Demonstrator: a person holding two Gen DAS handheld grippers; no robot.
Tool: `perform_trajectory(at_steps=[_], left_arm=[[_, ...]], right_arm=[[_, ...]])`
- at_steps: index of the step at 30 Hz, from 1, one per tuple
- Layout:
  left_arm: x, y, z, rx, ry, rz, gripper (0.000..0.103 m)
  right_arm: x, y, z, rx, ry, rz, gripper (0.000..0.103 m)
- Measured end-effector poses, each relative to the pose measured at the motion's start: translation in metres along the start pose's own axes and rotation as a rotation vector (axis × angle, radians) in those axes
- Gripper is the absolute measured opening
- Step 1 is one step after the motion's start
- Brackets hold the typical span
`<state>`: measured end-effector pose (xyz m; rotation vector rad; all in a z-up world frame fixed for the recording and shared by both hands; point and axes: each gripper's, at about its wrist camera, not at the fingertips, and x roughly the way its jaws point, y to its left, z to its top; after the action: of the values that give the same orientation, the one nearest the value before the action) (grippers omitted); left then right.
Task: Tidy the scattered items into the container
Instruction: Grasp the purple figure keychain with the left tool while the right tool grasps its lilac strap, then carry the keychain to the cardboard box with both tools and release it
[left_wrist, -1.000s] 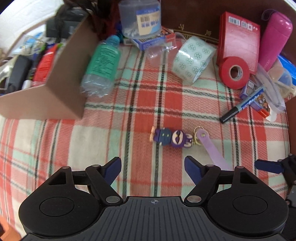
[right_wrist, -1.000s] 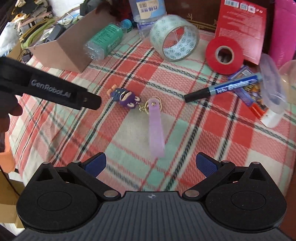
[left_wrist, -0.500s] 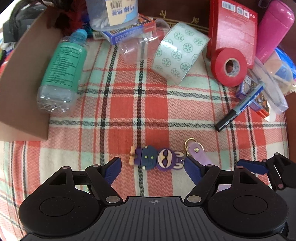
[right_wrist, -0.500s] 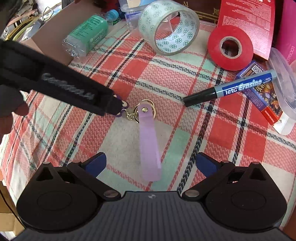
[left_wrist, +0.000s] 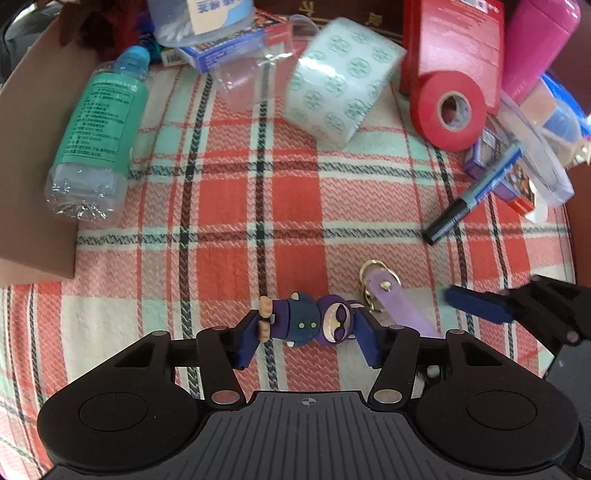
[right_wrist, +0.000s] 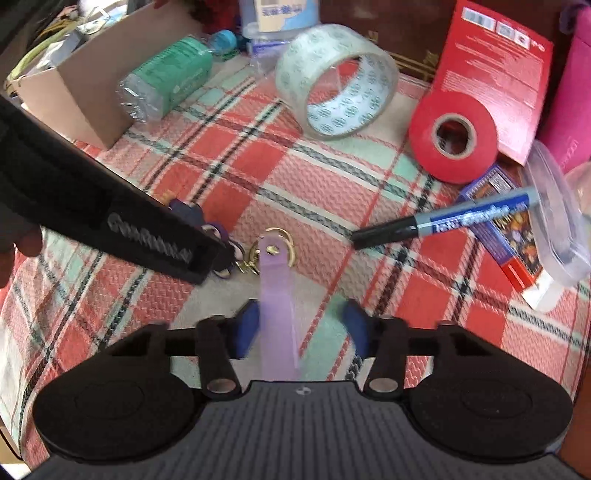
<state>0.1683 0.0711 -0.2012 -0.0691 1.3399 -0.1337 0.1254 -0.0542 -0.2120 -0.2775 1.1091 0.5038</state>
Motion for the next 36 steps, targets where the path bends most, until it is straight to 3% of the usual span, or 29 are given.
perform_trajectory(at_steps=[1, 3, 5, 14, 24, 30, 36], left_arm=[[0.000, -0.002, -0.001, 0.003, 0.003, -0.001, 0.056], [0.000, -0.005, -0.003, 0.009, 0.008, -0.003, 0.055], [-0.001, -0.006, -0.005, 0.001, 0.011, -0.009, 0.055], [-0.029, -0.008, -0.030, -0.052, -0.006, -0.018, 0.055], [-0.108, -0.003, -0.053, -0.155, -0.183, 0.022, 0.055], [-0.157, 0.027, -0.062, -0.201, -0.279, 0.071, 0.055], [-0.183, 0.087, -0.054, -0.196, -0.347, 0.083, 0.055]], right_arm=[[0.000, 0.001, 0.000, -0.009, 0.000, 0.011, 0.040], [-0.001, 0.003, 0.000, -0.020, 0.002, 0.029, 0.021], [-0.002, 0.003, 0.000, -0.024, 0.005, 0.045, 0.019], [-0.040, 0.001, -0.007, 0.018, -0.029, 0.125, 0.019], [-0.104, 0.019, 0.003, -0.061, -0.137, 0.198, 0.019], [-0.129, 0.049, 0.030, -0.133, -0.205, 0.243, 0.019], [-0.127, 0.092, 0.078, -0.130, -0.249, 0.252, 0.019]])
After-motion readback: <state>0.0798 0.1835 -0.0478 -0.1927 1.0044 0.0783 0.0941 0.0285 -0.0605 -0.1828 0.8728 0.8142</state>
